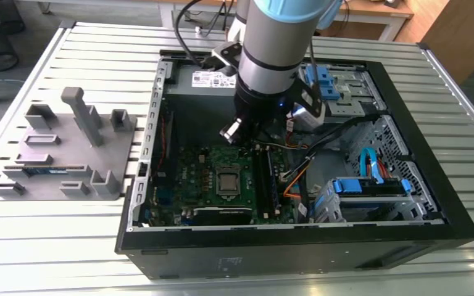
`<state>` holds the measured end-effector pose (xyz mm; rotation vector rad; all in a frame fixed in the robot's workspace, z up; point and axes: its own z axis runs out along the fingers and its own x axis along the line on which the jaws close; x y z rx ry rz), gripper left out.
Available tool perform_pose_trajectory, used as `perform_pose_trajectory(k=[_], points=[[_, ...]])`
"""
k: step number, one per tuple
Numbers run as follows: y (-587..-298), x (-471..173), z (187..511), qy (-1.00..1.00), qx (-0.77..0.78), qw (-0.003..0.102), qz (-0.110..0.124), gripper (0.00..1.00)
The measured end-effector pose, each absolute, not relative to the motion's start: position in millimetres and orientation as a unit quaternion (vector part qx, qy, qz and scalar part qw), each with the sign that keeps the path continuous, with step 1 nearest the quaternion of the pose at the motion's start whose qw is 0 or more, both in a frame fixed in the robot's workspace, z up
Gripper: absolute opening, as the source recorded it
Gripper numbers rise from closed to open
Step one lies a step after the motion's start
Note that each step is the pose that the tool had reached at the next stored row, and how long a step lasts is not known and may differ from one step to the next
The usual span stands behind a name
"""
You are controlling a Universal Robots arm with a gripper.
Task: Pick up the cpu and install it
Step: 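Install the first cpu locking lever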
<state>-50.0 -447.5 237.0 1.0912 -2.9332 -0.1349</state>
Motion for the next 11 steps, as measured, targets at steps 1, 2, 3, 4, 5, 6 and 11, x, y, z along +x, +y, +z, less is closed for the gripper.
perform_pose_trajectory(k=[1, 2, 3, 4, 5, 6, 11], points=[[-447.5, -50.0, 236.7, -0.938, 0.343, 0.004, -0.043, 0.11], [-447.5, -50.0, 236.4, -0.94, 0.339, 0.004, -0.043, 0.11], [-447.6, -50.0, 236.2, -0.941, 0.336, 0.004, -0.042, 0.11], [-447.5, -50.0, 236.1, -0.942, 0.333, 0.004, -0.042, 0.11], [-447.6, -50.0, 236.0, -0.943, 0.33, 0.005, -0.04, 0.11], [-447.7, -50.0, 235.9, -0.944, 0.328, 0.005, -0.039, 0.11], [-448.3, -50.0, 235.5, -0.948, 0.318, 0.008, -0.029, 0.11]])
